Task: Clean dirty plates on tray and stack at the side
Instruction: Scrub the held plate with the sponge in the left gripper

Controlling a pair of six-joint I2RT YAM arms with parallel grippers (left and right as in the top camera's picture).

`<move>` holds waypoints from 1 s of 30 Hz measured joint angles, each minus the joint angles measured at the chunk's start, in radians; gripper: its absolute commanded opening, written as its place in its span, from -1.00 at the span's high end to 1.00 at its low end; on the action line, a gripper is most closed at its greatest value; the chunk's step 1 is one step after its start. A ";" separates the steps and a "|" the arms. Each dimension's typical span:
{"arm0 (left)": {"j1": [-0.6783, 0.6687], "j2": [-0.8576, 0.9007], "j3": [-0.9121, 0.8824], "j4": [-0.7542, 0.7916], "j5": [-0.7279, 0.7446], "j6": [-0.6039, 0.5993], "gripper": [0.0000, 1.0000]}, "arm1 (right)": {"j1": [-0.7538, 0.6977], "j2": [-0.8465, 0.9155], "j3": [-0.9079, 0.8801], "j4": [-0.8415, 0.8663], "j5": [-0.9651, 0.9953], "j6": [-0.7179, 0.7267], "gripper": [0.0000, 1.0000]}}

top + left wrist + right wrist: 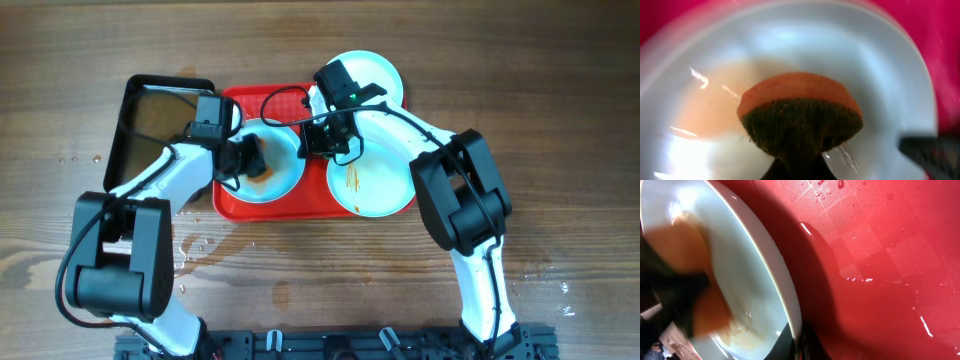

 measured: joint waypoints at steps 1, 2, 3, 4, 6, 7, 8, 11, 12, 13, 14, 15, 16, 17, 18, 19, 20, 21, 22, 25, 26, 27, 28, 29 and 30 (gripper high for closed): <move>0.003 0.000 0.000 0.019 -0.046 -0.012 0.92 | 0.000 0.000 0.000 0.000 0.000 0.000 0.91; 0.008 0.002 0.000 0.033 -0.086 -0.022 0.92 | 0.000 0.000 0.000 0.000 0.000 0.000 0.91; 0.012 0.003 0.000 0.040 -0.110 -0.028 0.92 | 0.000 0.000 0.000 0.000 0.000 0.000 0.91; 0.015 0.004 0.000 0.042 -0.129 -0.033 0.92 | 0.000 0.000 0.000 0.000 0.000 0.000 0.91; 0.018 0.004 0.000 0.022 -0.151 -0.052 0.92 | 0.000 0.000 0.000 0.000 0.000 0.000 0.92; 0.018 0.003 0.005 0.003 -0.150 -0.056 0.92 | 0.000 0.000 0.000 0.000 0.000 0.000 0.91; 0.018 0.002 0.011 -0.028 -0.138 -0.059 0.92 | 0.000 0.000 0.000 0.000 0.000 0.000 0.91; 0.024 -0.009 0.025 -0.158 -0.056 -0.070 0.92 | 0.000 0.000 0.000 0.000 -0.003 0.000 0.91; 0.025 -0.011 0.026 -0.193 -0.029 -0.071 0.92 | 0.000 0.000 0.000 0.000 -0.003 0.000 0.92; 0.025 -0.013 0.029 -0.242 0.007 -0.073 0.92 | 0.000 0.000 0.000 0.000 -0.003 0.000 0.91; 0.026 -0.014 0.030 -0.292 0.055 -0.073 0.92 | -0.001 0.000 0.000 0.000 -0.004 0.000 0.92; 0.026 -0.015 0.029 -0.315 0.084 -0.074 0.92 | -0.001 0.000 0.000 0.000 -0.005 -0.001 0.91; 0.026 -0.015 0.028 -0.331 0.119 -0.073 0.92 | -0.001 0.000 0.000 0.000 -0.005 -0.004 0.91; 0.026 -0.014 0.025 -0.333 0.149 -0.073 0.92 | -0.001 0.000 0.000 0.000 -0.007 -0.005 0.91; 0.027 -0.011 0.020 -0.323 0.179 -0.074 0.92 | -0.001 0.000 0.000 0.000 -0.007 -0.005 0.91; 0.027 -0.010 0.016 -0.306 0.198 -0.073 0.92 | -0.001 0.000 0.000 0.000 -0.007 -0.005 0.91; 0.027 -0.008 0.013 -0.282 0.215 -0.074 0.92 | -0.001 0.000 0.000 0.000 -0.007 -0.008 0.91; 0.026 -0.005 0.006 -0.240 0.230 -0.074 0.92 | -0.001 0.000 0.000 0.000 -0.007 -0.008 0.91; 0.026 -0.002 0.002 -0.195 0.237 -0.077 0.92 | -0.001 0.000 0.000 0.000 -0.007 -0.008 0.91; 0.024 0.008 -0.003 -0.061 0.197 -0.116 0.92 | -0.003 0.000 0.000 0.000 -0.007 -0.007 0.91; 0.023 0.010 -0.003 -0.032 0.172 -0.131 0.92 | -0.003 0.000 0.000 0.000 -0.007 -0.007 0.91; 0.023 0.010 -0.003 -0.003 0.131 -0.154 0.92 | -0.003 0.000 0.000 0.000 -0.007 -0.007 0.91; 0.023 0.010 -0.003 0.018 0.087 -0.173 0.92 | -0.003 0.000 0.000 0.000 -0.008 -0.007 0.91; 0.023 0.010 -0.003 0.028 0.044 -0.193 0.92 | -0.003 0.000 0.000 0.000 -0.007 -0.007 0.91; 0.023 0.010 -0.003 0.029 0.011 -0.207 0.92 | -0.003 0.000 0.000 0.000 -0.008 -0.007 0.91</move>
